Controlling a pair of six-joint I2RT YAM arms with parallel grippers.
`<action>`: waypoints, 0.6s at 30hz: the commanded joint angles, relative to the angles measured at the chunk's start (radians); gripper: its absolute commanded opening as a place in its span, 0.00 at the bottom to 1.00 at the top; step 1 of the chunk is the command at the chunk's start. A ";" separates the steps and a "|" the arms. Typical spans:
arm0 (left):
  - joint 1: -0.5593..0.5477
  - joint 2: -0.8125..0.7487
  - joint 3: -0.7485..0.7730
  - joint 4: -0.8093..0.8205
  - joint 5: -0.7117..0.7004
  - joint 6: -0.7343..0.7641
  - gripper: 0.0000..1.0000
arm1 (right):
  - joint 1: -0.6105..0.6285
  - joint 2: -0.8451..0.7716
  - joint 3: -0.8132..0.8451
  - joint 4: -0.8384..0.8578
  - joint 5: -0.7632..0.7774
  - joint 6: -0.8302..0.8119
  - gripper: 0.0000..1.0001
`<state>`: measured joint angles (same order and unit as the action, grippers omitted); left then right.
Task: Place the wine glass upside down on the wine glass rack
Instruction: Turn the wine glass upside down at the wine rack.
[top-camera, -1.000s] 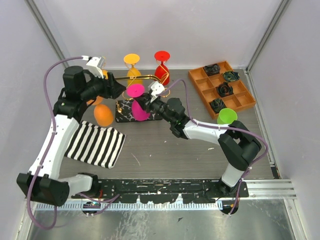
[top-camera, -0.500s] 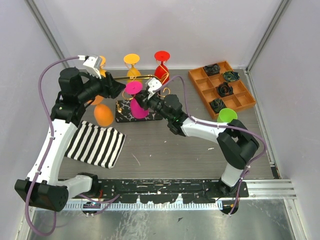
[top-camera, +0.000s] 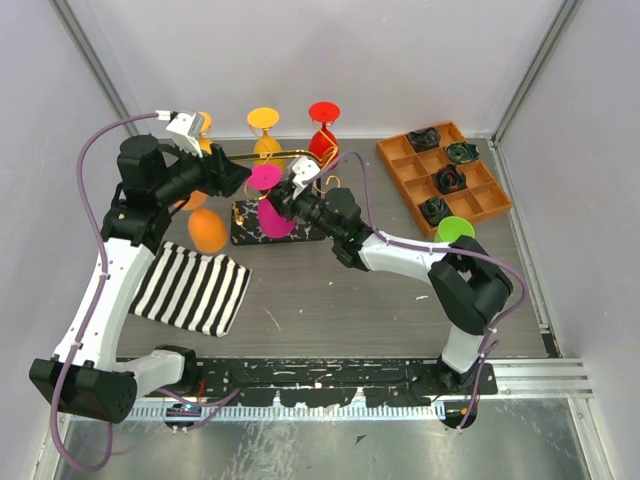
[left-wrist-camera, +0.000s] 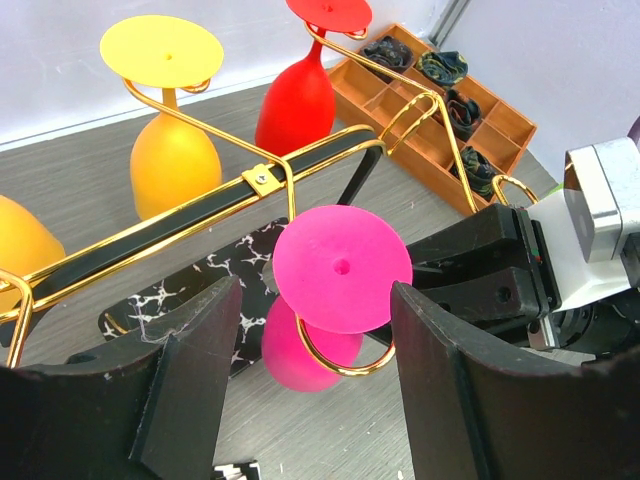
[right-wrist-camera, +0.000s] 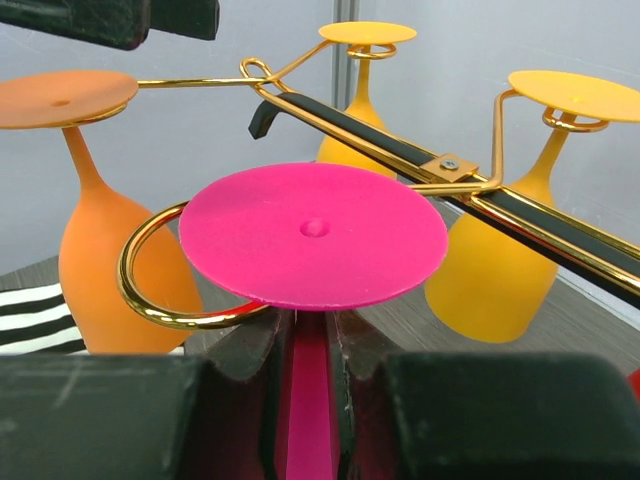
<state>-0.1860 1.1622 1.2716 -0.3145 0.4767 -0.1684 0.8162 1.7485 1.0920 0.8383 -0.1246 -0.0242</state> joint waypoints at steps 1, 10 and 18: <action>0.000 0.001 -0.003 0.016 -0.005 0.006 0.68 | 0.004 0.005 0.065 0.062 -0.062 0.007 0.01; 0.000 0.001 -0.001 0.014 -0.006 0.007 0.68 | 0.004 0.017 0.072 0.076 -0.131 0.022 0.01; 0.000 0.002 0.001 0.010 -0.008 0.009 0.68 | 0.003 0.013 0.062 0.080 -0.221 0.022 0.02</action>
<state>-0.1860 1.1622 1.2716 -0.3145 0.4759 -0.1669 0.8074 1.7741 1.1187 0.8486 -0.2314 -0.0200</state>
